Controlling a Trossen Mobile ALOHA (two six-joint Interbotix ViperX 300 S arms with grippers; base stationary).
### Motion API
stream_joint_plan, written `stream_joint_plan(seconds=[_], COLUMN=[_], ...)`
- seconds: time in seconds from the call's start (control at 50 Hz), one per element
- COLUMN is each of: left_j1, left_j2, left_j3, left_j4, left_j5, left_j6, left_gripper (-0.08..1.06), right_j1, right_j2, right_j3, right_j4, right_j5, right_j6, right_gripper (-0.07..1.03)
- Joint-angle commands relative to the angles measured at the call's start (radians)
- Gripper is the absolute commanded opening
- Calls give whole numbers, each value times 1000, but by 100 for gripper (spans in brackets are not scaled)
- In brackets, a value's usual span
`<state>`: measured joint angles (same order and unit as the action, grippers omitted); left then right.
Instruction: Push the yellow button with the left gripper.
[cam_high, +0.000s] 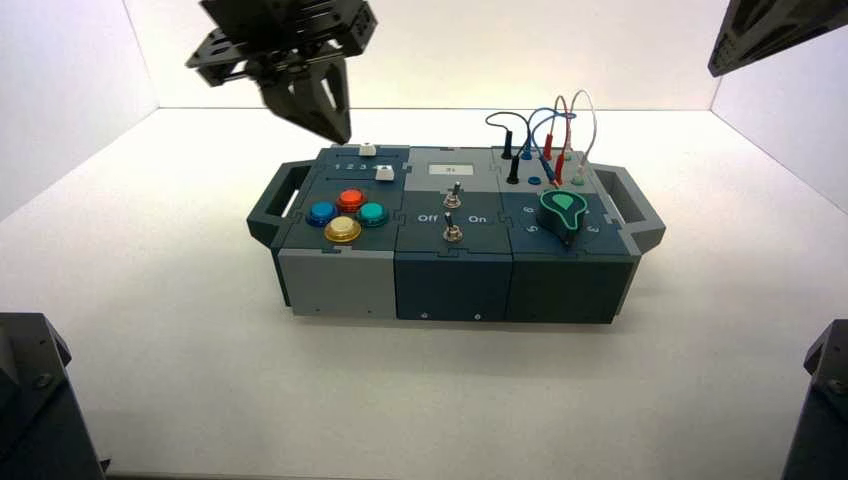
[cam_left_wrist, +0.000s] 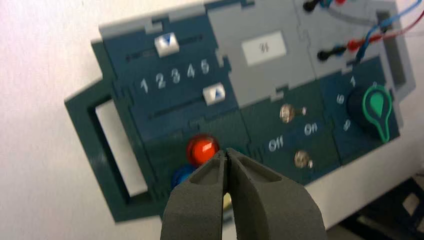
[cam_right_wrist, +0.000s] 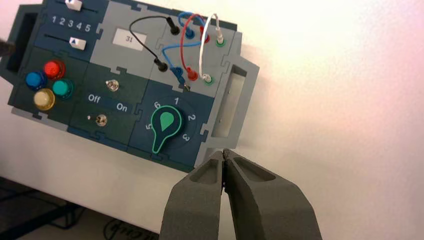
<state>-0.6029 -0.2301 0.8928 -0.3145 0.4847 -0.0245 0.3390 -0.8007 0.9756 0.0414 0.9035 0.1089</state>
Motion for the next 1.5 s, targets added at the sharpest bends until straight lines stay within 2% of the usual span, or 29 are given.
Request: stream_joint_plan(seconds=[0.02, 0.12, 0.3, 0.6, 0.76, 1.16, 1.5], left_j1=[-8, -8, -6, -34, -51, -89, -92], left_j2=[-63, -100, -138, -143, -104, 18, 114], left_j3=[8, 21, 34, 52, 44, 0, -17], left_j4=[0, 0, -2, -2, -2, -2, -2], left_j5=[18, 35, 91, 150, 173, 183, 169], left_j6=[-5, -3, -5, 11, 28, 34, 34], left_gripper=[-3, -3, -3, -3, -3, -3, -3], right_j1=[0, 0, 0, 0, 0, 0, 0], right_j2=[3, 5, 5, -5, -6, -9, -23], right_j3=[-35, -35, -41, -51, -48, -46, -40], right_j4=[21, 35, 54, 67, 74, 75, 74], right_j5=[0, 0, 5, 12, 12, 12, 12], right_j6=[8, 17, 17, 21, 21, 21, 21], right_gripper=[-2, -2, -3, -3, -2, -2, -2])
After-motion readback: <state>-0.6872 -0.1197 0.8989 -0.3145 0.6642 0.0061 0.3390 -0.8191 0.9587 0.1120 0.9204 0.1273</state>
